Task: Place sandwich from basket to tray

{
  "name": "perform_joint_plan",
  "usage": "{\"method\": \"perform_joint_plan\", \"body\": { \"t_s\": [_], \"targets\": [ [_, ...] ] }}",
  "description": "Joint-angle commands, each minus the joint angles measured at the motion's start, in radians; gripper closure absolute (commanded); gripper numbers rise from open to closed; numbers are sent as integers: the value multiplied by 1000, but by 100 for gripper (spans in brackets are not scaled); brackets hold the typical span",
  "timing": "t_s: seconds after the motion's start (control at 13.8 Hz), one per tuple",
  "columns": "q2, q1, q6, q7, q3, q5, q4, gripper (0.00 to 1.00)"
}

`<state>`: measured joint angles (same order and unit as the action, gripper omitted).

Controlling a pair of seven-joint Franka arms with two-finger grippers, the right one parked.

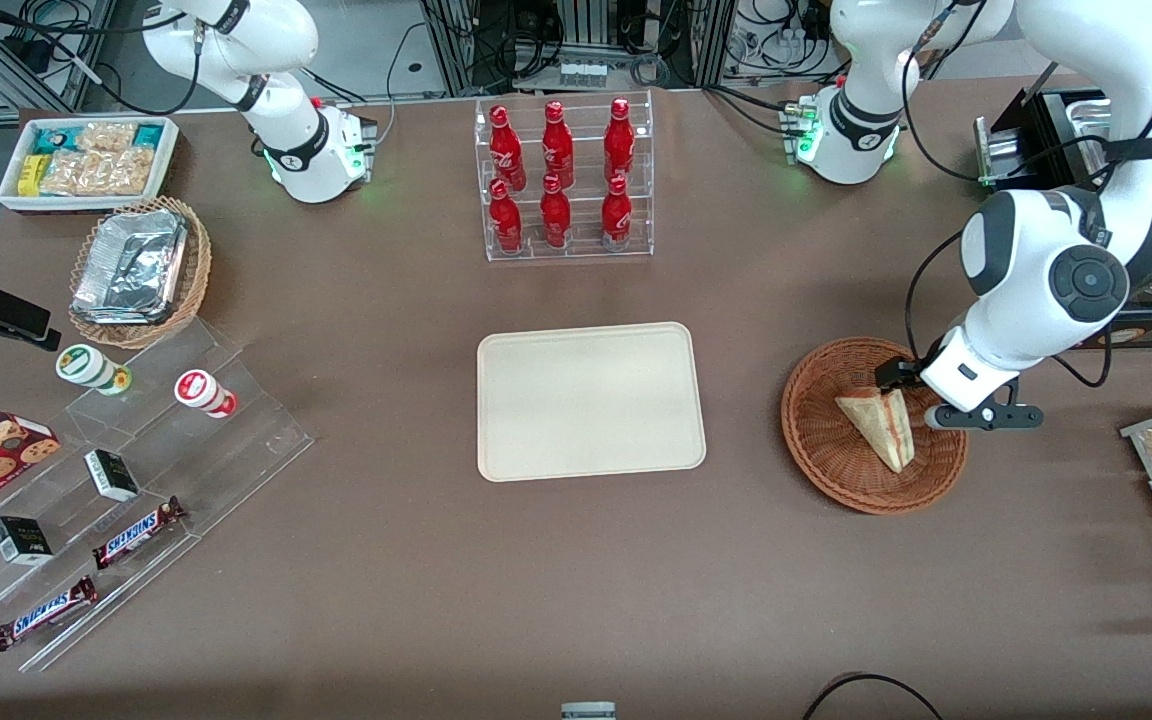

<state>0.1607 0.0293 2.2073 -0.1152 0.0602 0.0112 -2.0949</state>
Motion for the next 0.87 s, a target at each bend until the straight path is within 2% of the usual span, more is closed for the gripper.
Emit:
{"method": "perform_joint_plan", "body": {
  "t_s": [0.0,0.22,0.44,0.8],
  "targets": [
    [10,3,31,-127,3,13,-10,0],
    [0,3,153,-265,3,12,-94,0],
    [22,9,216,-518,4,13,-109,0],
    [69,8,226,-547,4,12,-108,0]
  ]
}}
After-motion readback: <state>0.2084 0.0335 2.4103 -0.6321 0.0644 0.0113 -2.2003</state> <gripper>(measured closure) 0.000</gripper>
